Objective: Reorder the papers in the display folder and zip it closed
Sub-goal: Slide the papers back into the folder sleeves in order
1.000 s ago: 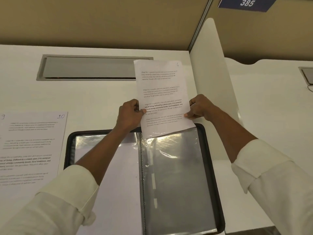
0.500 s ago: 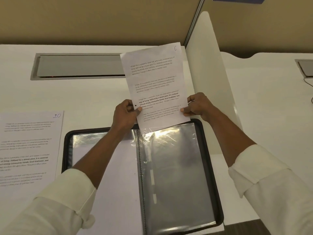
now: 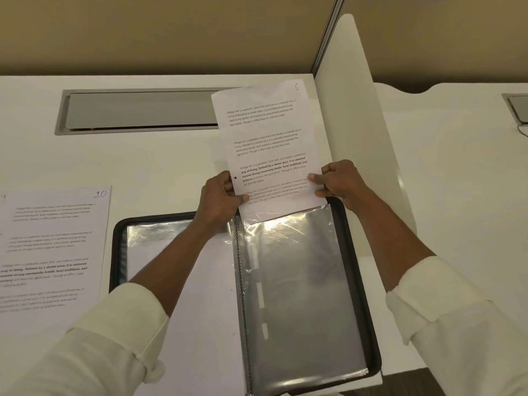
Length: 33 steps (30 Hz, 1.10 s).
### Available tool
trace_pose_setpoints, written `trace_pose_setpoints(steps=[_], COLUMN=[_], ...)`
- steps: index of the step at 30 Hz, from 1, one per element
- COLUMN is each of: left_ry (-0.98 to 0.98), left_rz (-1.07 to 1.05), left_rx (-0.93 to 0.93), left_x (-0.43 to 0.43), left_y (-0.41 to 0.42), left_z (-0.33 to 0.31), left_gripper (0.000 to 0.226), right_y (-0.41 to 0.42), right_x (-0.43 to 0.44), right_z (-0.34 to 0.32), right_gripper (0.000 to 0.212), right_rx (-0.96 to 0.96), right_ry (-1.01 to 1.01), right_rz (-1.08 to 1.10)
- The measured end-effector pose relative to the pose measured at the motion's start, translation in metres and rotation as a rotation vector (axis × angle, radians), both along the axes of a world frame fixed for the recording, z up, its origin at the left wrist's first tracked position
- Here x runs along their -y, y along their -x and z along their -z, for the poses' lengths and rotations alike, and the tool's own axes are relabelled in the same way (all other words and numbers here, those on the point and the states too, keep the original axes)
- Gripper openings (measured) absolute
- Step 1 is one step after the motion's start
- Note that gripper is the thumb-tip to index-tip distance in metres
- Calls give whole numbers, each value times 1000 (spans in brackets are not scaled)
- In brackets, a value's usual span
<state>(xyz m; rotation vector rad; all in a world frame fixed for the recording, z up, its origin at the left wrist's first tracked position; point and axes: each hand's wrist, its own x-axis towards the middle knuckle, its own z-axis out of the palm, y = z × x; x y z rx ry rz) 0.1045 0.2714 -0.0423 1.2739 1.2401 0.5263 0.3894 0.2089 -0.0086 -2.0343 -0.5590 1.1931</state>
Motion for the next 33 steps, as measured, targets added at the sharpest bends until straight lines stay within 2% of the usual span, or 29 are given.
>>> trace_pose_setpoints(steps=[4,10,18,24,30,33], left_ry=[13,19,24,-16,-16,-4], left_rz=[8,65,35,0,-25,-28], left_rx=[-24,-100,-99,-81,-20,2], left_x=[-3,-13,-19,-9,-5,-3], left_y=[-1,3,3,2,6,6], left_z=[4,5,0,2,0,2], left_gripper=[51,56,57,55,50,49], right_y=[0,5,5,4,7,7], right_x=[5,6,5,5,20,28], right_z=[4,7,-2,-14,-27,-26], right_gripper=[31,24,17,21,34,36], right_rx=[14,44,177,213,111,144], right_ry=[-8,57,121,179,211,182], right_rz=[32,-5,-68,-168,-198,-278])
